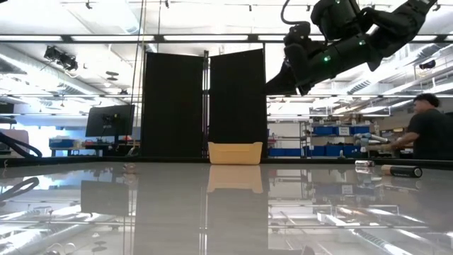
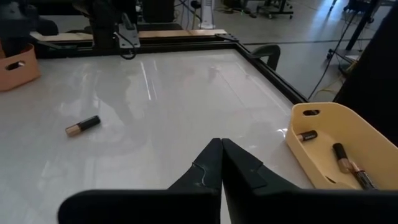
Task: Sort batteries
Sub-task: Put the silver battery into the orange bin, then put the black-brown battery into the yellow bin
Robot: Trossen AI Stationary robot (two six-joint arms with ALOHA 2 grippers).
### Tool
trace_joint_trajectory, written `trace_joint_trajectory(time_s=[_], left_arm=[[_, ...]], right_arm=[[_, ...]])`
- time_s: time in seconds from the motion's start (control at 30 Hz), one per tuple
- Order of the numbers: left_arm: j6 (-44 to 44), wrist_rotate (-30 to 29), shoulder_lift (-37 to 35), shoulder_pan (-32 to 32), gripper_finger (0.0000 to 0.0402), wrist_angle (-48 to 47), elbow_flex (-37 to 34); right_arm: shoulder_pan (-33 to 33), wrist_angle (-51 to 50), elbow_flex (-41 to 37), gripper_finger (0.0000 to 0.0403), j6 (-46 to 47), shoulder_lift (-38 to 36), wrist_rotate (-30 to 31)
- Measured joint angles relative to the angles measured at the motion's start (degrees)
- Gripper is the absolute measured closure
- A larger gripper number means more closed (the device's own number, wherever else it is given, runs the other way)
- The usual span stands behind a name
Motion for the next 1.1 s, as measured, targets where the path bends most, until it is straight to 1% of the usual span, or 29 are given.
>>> trace_joint_trajectory(time_s=[0.2, 0.3, 0.4, 0.47, 0.5, 0.6, 0.63, 0.67, 0.73, 0.8, 0.87, 0.93, 1.03, 1.1], left_arm=[[1.68, 0.82, 0.00, 0.04, 0.0306, -5.84, 3.38], [5.01, 2.66, -0.10, 0.86, 0.0306, -12.00, 7.25], [8.51, 2.95, -0.35, 2.65, 0.0315, -20.99, 12.55], [11.57, 0.36, -0.90, 4.09, 0.0330, -25.77, 16.03], [13.67, -2.36, -1.45, 5.05, 0.0342, -27.28, 17.43], [22.21, -11.91, -4.37, 9.57, 0.0386, -26.77, 18.53], [25.66, -14.02, -5.44, 11.88, 0.0392, -26.06, 18.28], [30.04, -15.10, -6.68, 14.71, 0.0393, -24.22, 17.71], [39.68, -15.03, -8.76, 20.97, 0.0395, -18.24, 15.94], [49.68, -12.84, -10.30, 27.75, 0.0397, -10.68, 13.57], [59.80, -8.57, -10.82, 34.59, 0.0398, -0.88, 11.14], [68.51, -2.80, -10.55, 41.13, 0.0399, 7.97, 8.48], [78.37, 7.08, -8.46, 49.87, 0.0399, 20.88, 5.03], [83.74, 12.12, -6.37, 54.73, 0.0400, 26.13, 3.52]], right_arm=[[-0.59, 0.00, 0.00, 0.0371, -0.09, 0.00, 0.02], [-0.59, 0.02, -0.02, 0.0365, -0.13, 0.00, 0.02], [-0.59, 0.23, -0.02, 0.0357, -0.56, 0.00, 0.18], [-0.59, 0.62, -0.02, 0.0354, -1.12, 0.00, 1.32], [-0.59, 0.80, -0.02, 0.0354, -1.26, 0.00, 1.99], [-0.59, 0.82, -0.02, 0.0366, -1.89, -0.02, 3.16], [-0.59, 0.81, -0.02, 0.0373, -1.97, -0.02, 3.22], [-0.61, 0.81, -0.02, 0.0382, -2.01, -0.02, 3.23], [-0.39, 0.79, -0.02, 0.0393, -2.05, -0.02, 3.26], [0.18, 0.71, -0.02, 0.0393, -2.01, -0.02, 3.26], [0.77, 0.17, -0.02, 0.0388, -1.15, -0.02, 3.26], [1.43, -1.10, -0.02, 0.0389, 0.16, -0.02, 3.26], [2.62, -4.76, -0.02, 0.0396, 3.38, -0.04, 4.72], [3.54, -7.99, -0.02, 0.0396, 6.29, -0.04, 6.17]])
